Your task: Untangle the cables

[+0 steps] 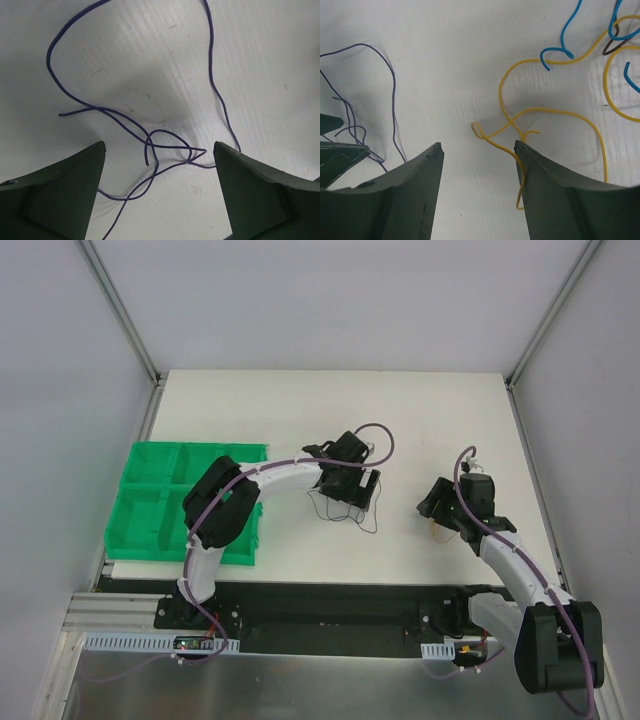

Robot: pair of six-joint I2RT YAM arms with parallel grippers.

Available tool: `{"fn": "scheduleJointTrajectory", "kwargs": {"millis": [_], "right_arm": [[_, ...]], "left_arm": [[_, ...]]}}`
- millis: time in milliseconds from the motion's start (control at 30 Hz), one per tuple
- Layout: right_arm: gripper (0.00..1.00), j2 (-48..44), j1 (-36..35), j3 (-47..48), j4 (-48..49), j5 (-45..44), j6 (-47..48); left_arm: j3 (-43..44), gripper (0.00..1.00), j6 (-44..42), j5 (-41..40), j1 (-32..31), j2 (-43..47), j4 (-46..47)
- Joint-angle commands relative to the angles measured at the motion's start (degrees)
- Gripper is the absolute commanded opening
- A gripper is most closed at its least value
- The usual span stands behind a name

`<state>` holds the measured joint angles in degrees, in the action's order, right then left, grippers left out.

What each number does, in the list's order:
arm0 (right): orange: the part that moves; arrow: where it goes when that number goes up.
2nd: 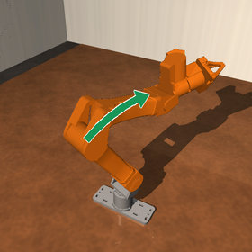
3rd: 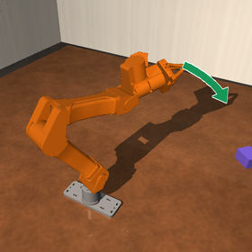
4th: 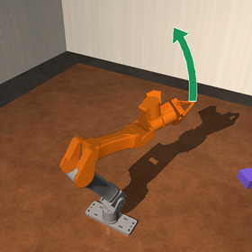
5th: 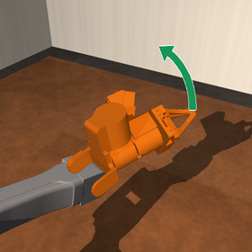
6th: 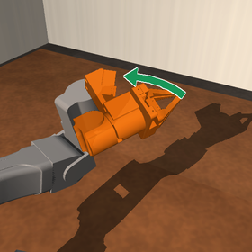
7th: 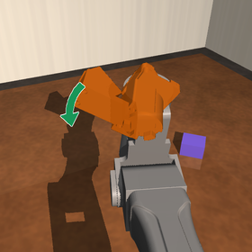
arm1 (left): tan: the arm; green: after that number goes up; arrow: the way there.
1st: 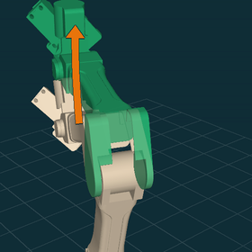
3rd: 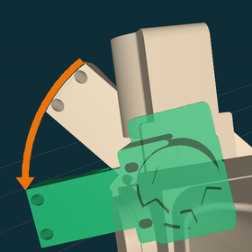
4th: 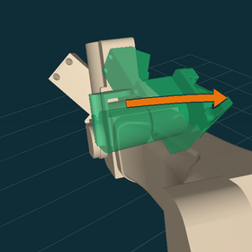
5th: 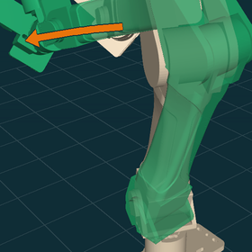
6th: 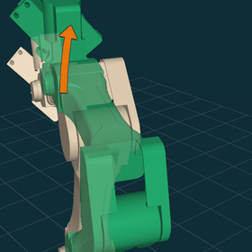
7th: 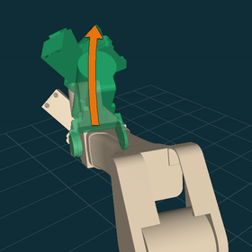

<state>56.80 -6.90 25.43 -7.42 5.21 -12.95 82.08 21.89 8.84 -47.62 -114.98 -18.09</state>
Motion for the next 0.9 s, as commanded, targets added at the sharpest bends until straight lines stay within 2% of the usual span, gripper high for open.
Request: {"fn": "scheduleJointTrajectory", "kwargs": {"millis": [0,33,167,300,367,600,700,867], "right_arm": [[0.62,-1.78,-0.14,-0.99,3.37,-0.73,1.17],[0.62,-1.78,-0.14,-1.26,3.73,-0.64,1.09],[0.62,-1.60,-0.14,-1.17,3.82,-0.55,1.26],[0.62,-2.04,-0.14,-1.44,3.73,-0.99,1.52],[0.62,-2.13,-0.14,-1.70,3.82,-0.99,1.52],[0.62,-1.51,-0.14,-1.61,3.99,-0.91,1.70],[0.62,-0.90,-0.05,-1.44,3.99,-0.99,1.88],[0.62,-0.46,0.04,-1.61,4.61,-0.82,1.79]], "left_arm": [[3.69,0.91,-0.80,-1.99,-1.60,-2.44,-2.30],[3.87,0.91,-0.80,-2.16,-1.86,-2.79,-2.39],[5.45,0.81,-0.18,-6.89,-3.44,-4.72,-3.44],[7.12,0.62,2.36,-13.14,-4.68,-7.19,-6.34],[6.34,0.59,3.77,-14.90,-5.03,-7.54,-7.05],[3.53,0.22,5.18,-19.12,-6.26,-6.93,-7.93],[2.30,0.01,5.18,-19.48,-6.35,-5.26,-7.93],[-0.60,0.00,2.20,-18.95,-6.35,2.28,-7.40]]}}
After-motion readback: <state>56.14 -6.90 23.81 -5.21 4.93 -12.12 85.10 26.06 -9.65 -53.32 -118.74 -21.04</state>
